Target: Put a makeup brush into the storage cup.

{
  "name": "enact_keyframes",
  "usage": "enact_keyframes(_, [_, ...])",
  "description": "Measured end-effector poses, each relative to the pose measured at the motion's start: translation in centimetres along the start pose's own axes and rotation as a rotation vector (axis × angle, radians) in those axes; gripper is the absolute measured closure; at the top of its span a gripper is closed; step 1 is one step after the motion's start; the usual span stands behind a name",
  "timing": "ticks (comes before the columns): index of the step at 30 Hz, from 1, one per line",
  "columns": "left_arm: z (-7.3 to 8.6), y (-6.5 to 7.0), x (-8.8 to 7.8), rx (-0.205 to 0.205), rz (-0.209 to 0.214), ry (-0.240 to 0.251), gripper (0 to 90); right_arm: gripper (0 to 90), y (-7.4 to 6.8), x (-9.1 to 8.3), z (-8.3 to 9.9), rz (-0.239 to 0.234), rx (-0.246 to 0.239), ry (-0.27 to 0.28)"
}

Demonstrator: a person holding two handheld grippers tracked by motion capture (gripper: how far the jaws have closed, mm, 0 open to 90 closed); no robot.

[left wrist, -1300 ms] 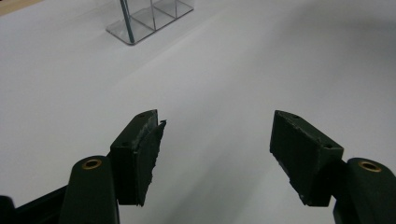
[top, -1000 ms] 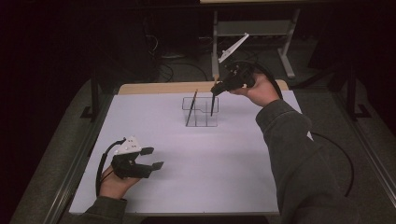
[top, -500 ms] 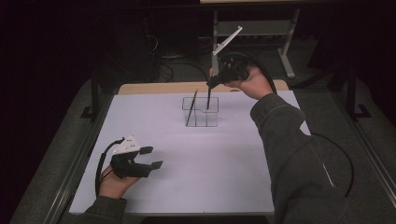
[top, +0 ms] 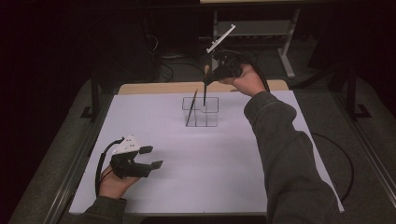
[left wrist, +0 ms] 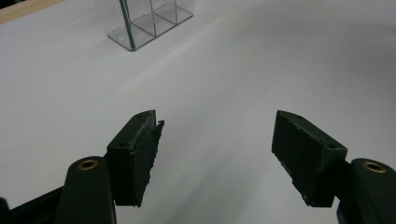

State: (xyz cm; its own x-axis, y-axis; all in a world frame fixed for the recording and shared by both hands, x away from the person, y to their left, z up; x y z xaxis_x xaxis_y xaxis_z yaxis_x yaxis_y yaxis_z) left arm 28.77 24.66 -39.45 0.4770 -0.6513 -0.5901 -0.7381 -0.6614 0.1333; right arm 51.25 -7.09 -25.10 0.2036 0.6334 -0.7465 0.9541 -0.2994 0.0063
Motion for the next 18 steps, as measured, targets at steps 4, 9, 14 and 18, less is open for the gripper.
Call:
enact_keyframes(4, [0.0,0.0,0.0,0.001,-0.001,0.002,30.8,82.8,0.3,0.4,0.1,0.003,0.007,-0.004])
enact_keyframes(9, [0.0,0.1,0.1,0.003,0.0,-0.002,30.6,82.8,0.6,0.7,0.2,0.012,0.012,-0.006])
enact_keyframes(14, [0.0,0.0,0.0,0.016,-0.003,-0.012,30.5,82.8,0.7,1.2,0.2,0.011,0.021,-0.013])
enact_keyframes(18, [0.0,0.1,0.0,0.002,0.001,-0.003,30.4,82.8,0.8,1.5,0.2,0.01,0.028,-0.014])
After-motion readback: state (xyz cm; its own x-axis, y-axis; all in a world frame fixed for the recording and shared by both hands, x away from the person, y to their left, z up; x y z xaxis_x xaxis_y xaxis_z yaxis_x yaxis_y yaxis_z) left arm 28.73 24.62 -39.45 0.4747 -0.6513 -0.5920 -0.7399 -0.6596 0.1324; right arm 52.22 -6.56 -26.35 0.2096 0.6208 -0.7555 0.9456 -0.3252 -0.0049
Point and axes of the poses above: each handheld gripper's, and its own axes: x roughly forward along the jaws, z roughly out of its underside, y roughly to its right, the point moved 1 cm from there along x, roughly forward along the jaws, and after that the axes turned 7 degrees about -x, right-handed, at the moved point
